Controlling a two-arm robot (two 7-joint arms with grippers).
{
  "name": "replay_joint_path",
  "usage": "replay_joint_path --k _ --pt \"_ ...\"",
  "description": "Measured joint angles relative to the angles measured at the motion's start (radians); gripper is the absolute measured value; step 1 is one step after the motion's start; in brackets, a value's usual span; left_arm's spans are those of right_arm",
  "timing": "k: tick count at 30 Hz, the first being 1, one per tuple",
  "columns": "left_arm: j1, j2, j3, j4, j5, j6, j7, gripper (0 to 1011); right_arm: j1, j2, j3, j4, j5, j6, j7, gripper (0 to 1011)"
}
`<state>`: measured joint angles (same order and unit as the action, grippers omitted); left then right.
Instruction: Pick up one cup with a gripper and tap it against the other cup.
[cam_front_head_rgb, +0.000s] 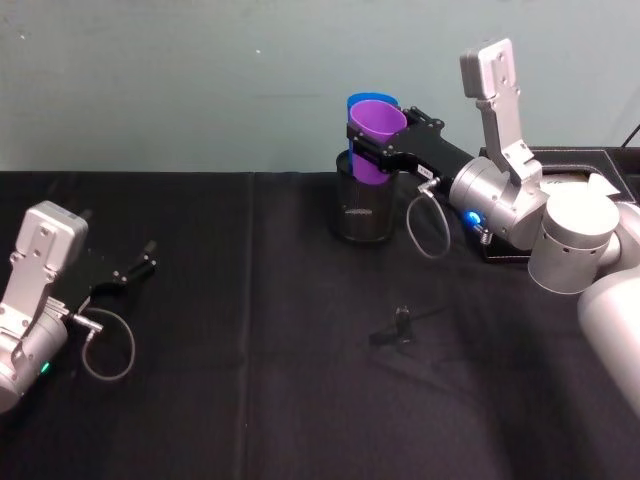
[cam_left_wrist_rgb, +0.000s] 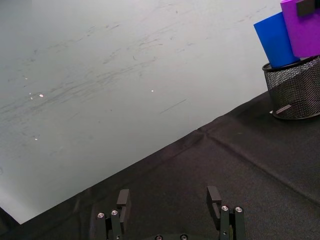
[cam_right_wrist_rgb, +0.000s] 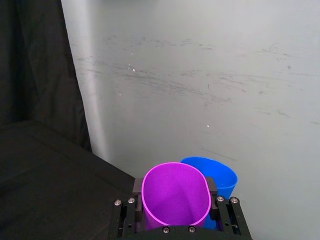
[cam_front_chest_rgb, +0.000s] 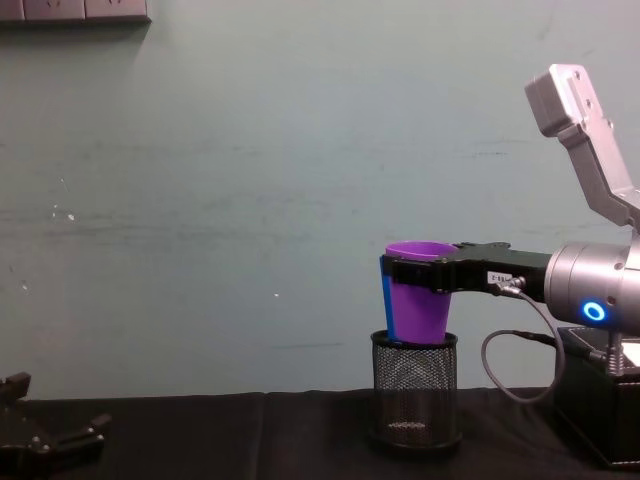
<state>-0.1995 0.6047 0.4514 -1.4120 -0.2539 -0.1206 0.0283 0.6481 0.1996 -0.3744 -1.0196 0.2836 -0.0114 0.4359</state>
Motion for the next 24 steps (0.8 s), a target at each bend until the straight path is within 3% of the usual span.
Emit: replay_joint_path --k 24 --pt "0.000 0.000 0.000 0.000 0.000 0.000 0.000 1000 -0.002 0.001 -0.002 -0.003 0.000 0.000 0.000 722"
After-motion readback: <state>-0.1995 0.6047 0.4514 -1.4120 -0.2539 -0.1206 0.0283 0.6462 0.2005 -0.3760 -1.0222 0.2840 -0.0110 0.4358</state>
